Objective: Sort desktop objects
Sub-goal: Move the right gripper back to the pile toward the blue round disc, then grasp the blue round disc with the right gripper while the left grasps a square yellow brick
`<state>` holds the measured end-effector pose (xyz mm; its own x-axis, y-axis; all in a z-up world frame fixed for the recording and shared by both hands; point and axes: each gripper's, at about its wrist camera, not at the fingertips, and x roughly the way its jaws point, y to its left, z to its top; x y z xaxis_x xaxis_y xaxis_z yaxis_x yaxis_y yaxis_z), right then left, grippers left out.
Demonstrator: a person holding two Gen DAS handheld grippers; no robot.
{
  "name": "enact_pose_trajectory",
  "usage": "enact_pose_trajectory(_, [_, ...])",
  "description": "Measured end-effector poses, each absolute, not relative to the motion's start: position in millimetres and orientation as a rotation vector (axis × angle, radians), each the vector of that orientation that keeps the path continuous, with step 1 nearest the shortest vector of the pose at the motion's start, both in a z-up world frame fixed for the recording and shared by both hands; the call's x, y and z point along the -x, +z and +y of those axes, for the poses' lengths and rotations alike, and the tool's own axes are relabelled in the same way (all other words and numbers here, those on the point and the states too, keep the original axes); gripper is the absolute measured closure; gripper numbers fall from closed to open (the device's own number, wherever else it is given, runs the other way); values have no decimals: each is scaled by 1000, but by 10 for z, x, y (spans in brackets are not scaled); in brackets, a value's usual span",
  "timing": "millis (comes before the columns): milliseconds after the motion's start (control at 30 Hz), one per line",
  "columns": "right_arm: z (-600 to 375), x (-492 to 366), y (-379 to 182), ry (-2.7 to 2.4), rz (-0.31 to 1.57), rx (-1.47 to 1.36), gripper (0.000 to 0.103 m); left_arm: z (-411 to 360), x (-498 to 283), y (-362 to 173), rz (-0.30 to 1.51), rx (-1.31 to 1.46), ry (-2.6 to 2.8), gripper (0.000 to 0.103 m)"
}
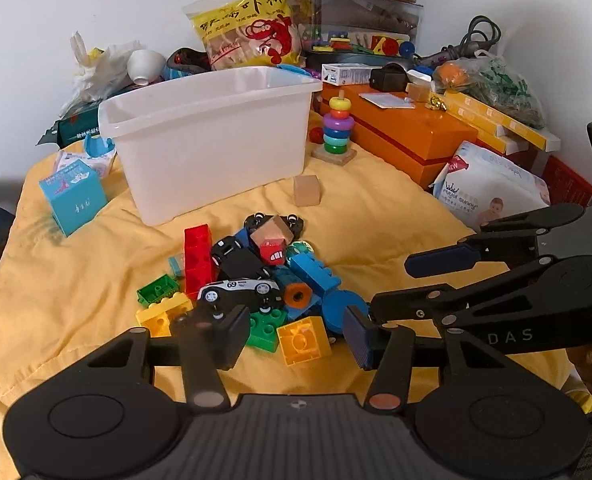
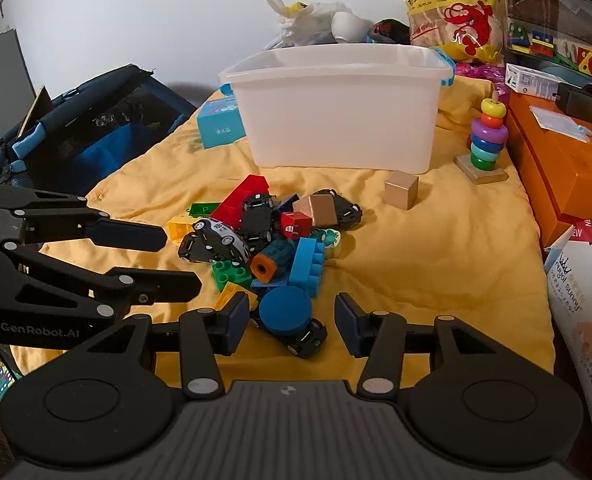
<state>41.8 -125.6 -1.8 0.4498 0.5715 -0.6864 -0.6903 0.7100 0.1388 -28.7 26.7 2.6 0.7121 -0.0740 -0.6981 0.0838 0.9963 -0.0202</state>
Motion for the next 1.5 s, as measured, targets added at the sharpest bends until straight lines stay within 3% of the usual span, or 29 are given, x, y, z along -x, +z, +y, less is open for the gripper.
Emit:
enact_pose_trajectory(1133, [-1132,-409,-57,738,768,287,50,429,232,-117,862,39,-44,47])
enact_pose_trajectory(1200, [-1136,-424,-77,731,758,333,52,423,227,-124,862,36,-50,47])
enact_pose_trajectory(1300, [-1137,-462,-122,757,785,350,66,419,211,-133,866,33,-56,47])
enact_pose_trajectory(1500, [-958,-402,-234,841,785,437,65,405,169,-178,881,35,-88,47])
